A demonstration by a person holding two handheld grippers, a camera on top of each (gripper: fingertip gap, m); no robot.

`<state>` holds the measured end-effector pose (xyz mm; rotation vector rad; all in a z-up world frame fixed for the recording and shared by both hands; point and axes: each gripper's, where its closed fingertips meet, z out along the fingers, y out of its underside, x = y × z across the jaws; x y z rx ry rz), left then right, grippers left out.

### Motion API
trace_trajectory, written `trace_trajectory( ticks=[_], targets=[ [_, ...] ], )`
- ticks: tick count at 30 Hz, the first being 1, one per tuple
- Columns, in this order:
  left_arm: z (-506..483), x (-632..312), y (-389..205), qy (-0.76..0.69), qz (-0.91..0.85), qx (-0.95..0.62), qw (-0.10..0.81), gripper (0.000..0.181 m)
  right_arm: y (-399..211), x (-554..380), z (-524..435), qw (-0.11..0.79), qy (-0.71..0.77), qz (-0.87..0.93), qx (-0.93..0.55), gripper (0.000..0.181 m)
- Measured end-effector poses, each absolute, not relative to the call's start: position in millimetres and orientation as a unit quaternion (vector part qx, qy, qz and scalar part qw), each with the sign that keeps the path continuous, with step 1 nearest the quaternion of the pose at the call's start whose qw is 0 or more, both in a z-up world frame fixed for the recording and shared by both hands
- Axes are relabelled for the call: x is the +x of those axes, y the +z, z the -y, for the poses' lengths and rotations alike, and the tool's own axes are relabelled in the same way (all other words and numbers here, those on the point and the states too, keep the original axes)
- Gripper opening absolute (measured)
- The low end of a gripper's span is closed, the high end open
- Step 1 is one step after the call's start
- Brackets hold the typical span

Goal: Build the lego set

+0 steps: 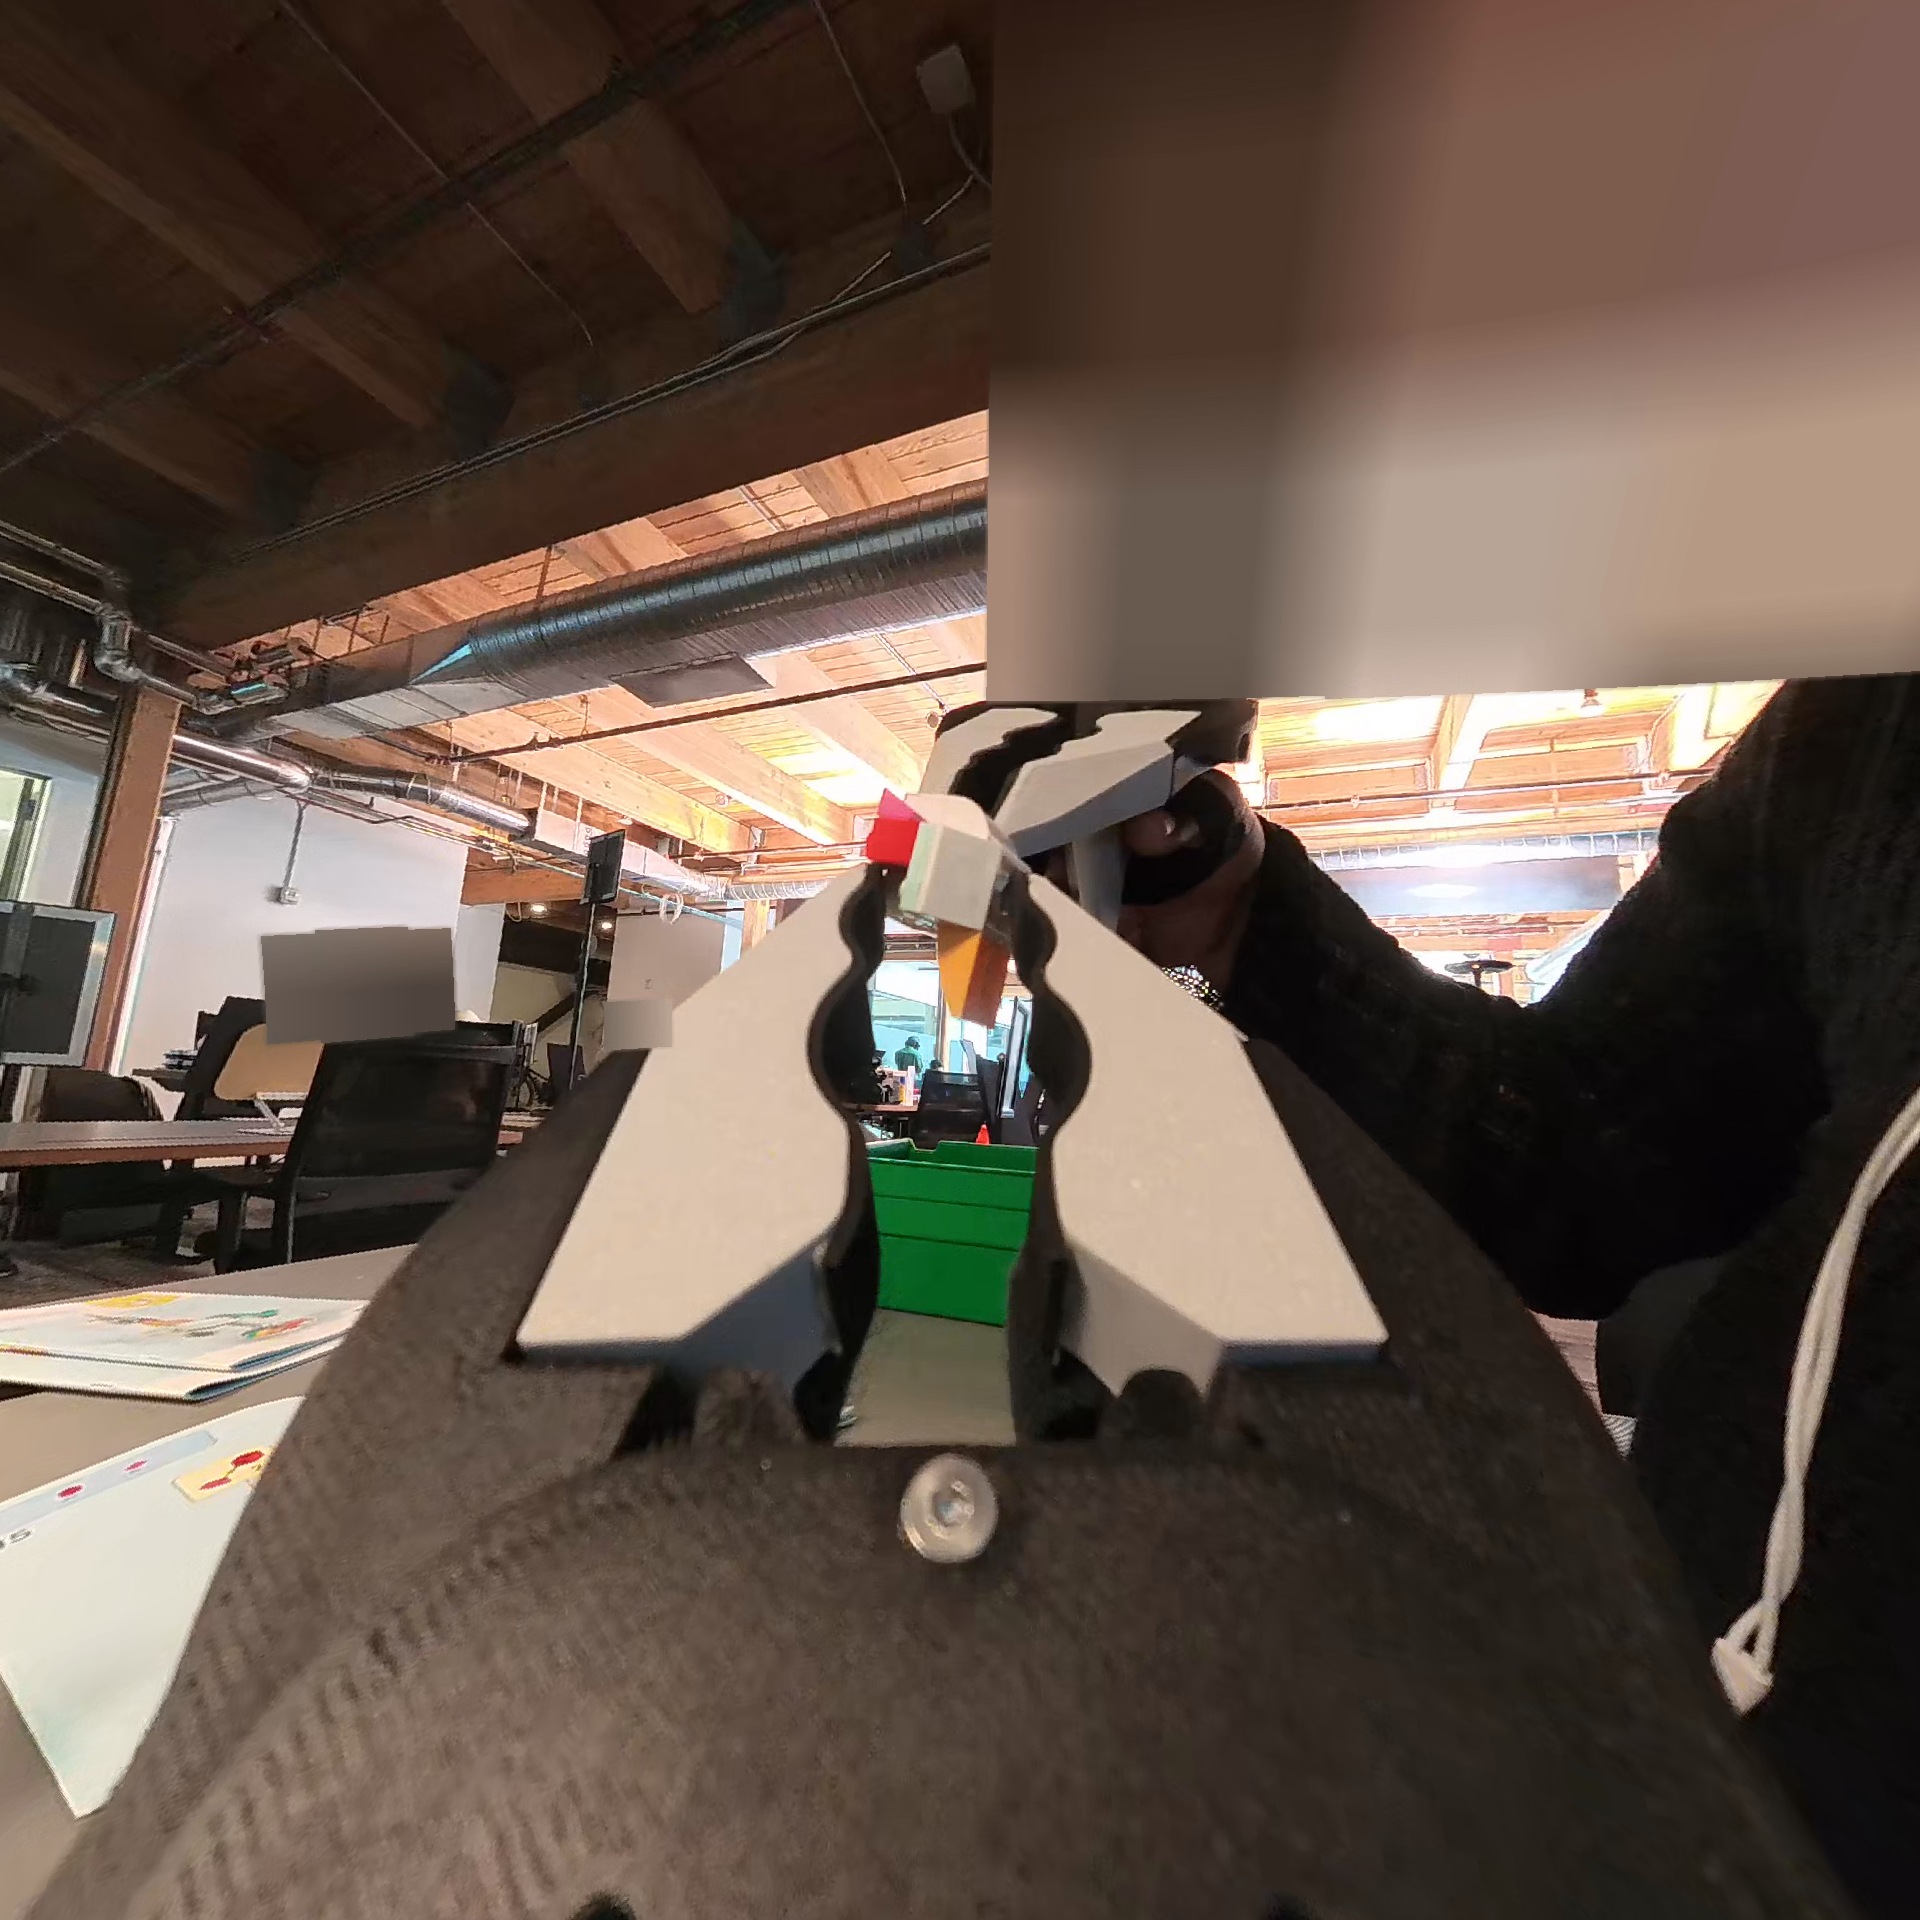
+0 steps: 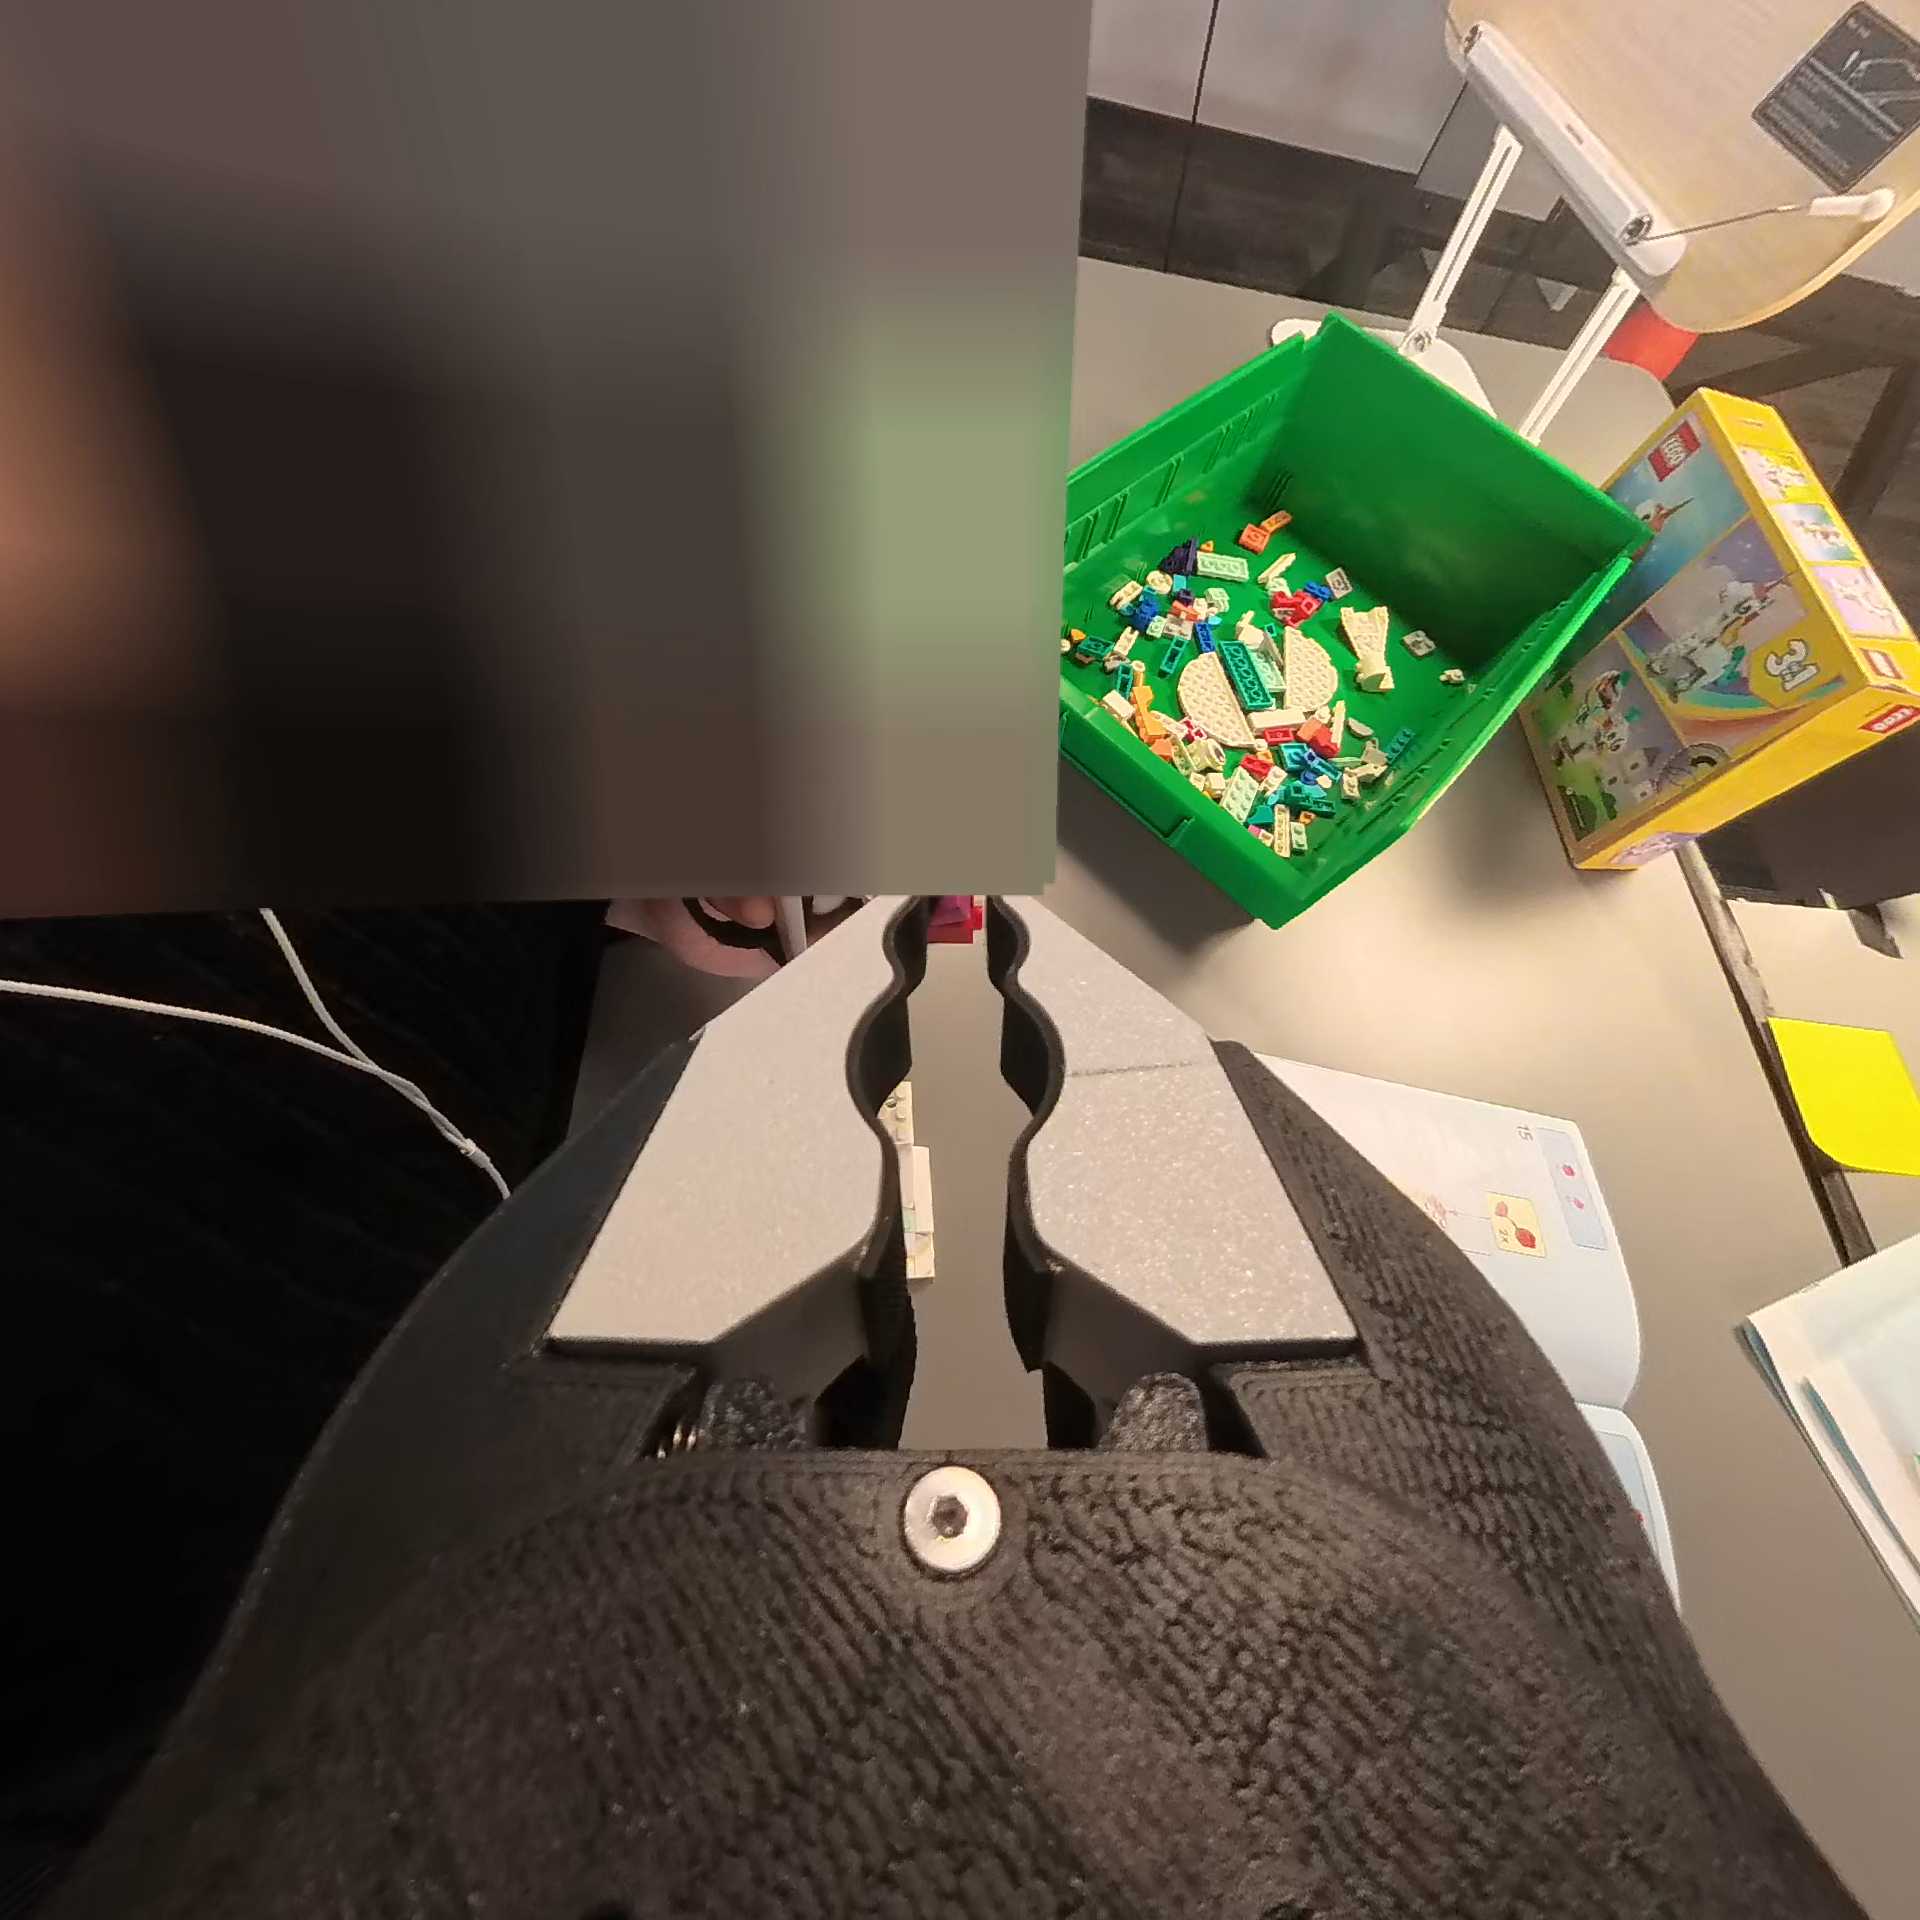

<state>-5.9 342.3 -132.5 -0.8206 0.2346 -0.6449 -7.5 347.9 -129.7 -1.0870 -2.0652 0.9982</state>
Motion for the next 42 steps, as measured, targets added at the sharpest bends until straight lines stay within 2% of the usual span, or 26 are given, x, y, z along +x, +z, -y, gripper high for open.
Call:
trace_trajectory(
  ticks=[14, 20, 26, 36, 42],
  targets=[
    [-344, -8, -130, -0.318, -0.108, -0.389, 0.858, 0.023, -126, -9, -349, 0.308, 0.381, 0.770, -0.408, 0.013],
    [-342, -8, -129, -0.347, -0.102, -0.387, 0.848, 0.023, -119, -10, -347, 0.348, 0.388, 0.767, -0.374, 0.033],
    [-348, -19, -128, -0.414, -0.067, -0.375, 0.827, 0.023, -124, -7, -348, 0.401, 0.354, 0.779, -0.327, 0.042],
    [-356, -27, -133, -0.564, -0.019, -0.344, 0.751, 0.023, -138, -14, -360, 0.576, 0.077, 0.807, -0.109, 0.045],
    [-357, -24, -135, -0.580, -0.022, -0.350, 0.736, 0.023, -147, -21, -360, 0.609, -0.047, 0.791, -0.001, 0.038]
  ],
)
